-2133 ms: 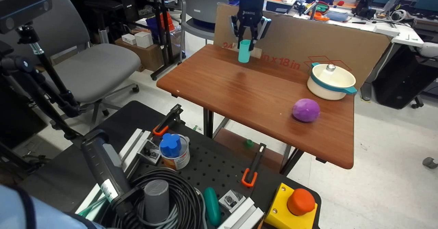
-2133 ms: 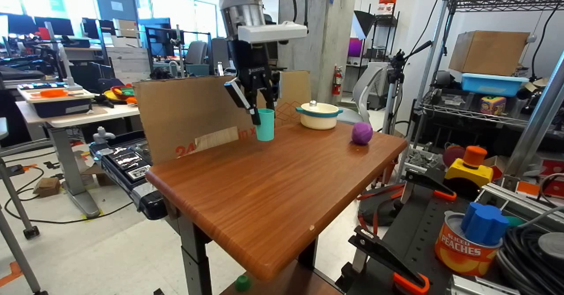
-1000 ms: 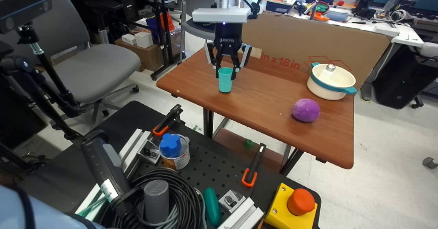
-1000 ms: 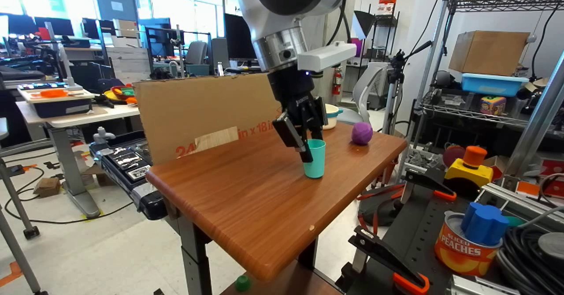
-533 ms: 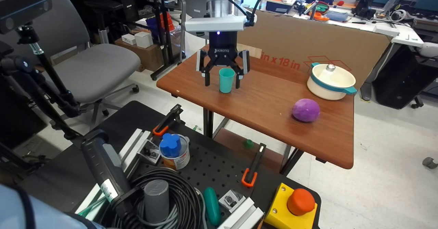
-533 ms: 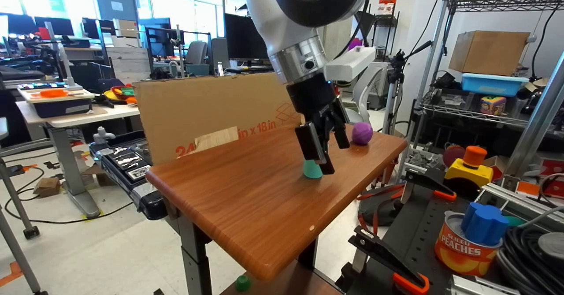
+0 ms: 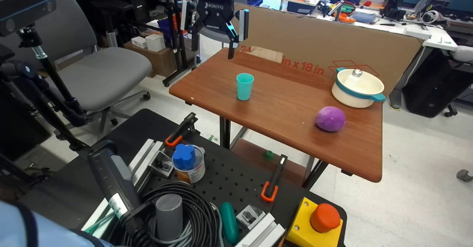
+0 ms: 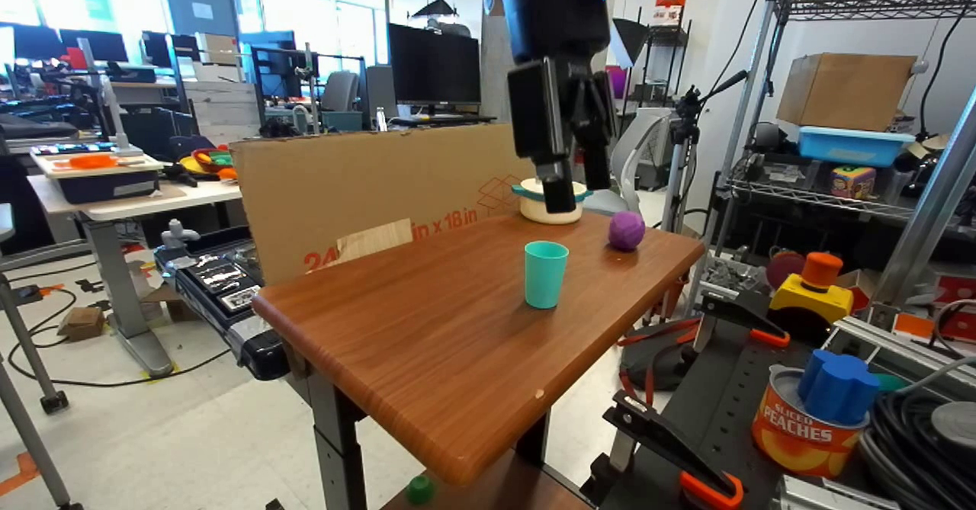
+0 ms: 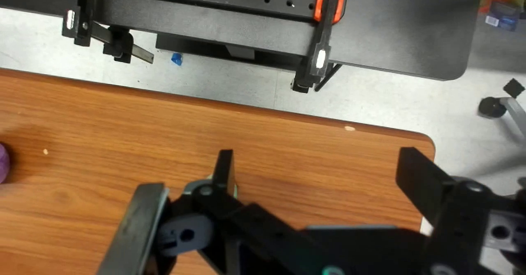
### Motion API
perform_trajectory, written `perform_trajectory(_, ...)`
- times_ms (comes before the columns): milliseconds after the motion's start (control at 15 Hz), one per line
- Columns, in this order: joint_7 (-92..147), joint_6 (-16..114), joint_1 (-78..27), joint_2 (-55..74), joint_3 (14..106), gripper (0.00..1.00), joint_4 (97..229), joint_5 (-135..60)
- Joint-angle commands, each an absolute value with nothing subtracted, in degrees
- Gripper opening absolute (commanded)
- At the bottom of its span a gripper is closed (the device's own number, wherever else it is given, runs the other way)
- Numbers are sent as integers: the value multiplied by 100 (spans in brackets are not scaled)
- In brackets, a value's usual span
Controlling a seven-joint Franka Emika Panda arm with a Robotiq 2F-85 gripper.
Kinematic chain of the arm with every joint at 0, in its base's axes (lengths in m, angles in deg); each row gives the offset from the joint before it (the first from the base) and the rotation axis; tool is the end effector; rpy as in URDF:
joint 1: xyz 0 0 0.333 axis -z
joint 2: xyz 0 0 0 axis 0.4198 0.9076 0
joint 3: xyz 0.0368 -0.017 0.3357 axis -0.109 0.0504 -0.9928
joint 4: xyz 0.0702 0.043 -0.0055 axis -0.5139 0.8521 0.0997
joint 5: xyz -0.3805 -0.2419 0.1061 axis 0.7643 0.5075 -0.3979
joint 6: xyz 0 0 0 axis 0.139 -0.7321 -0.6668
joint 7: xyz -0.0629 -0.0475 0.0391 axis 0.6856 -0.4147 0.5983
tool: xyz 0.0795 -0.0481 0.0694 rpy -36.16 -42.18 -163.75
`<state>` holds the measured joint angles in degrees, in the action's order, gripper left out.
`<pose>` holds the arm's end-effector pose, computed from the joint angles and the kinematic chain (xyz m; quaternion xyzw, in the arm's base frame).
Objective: Move the blue cup forwards
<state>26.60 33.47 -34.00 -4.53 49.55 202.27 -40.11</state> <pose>0.5144 0.1450 0.2730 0.9853 0.1087 -0.1304 0.0215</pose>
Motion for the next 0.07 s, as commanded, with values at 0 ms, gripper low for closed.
perform_trajectory(0, 2654, 3337, -3348, -511, 4909, 100, 20269, -4015)
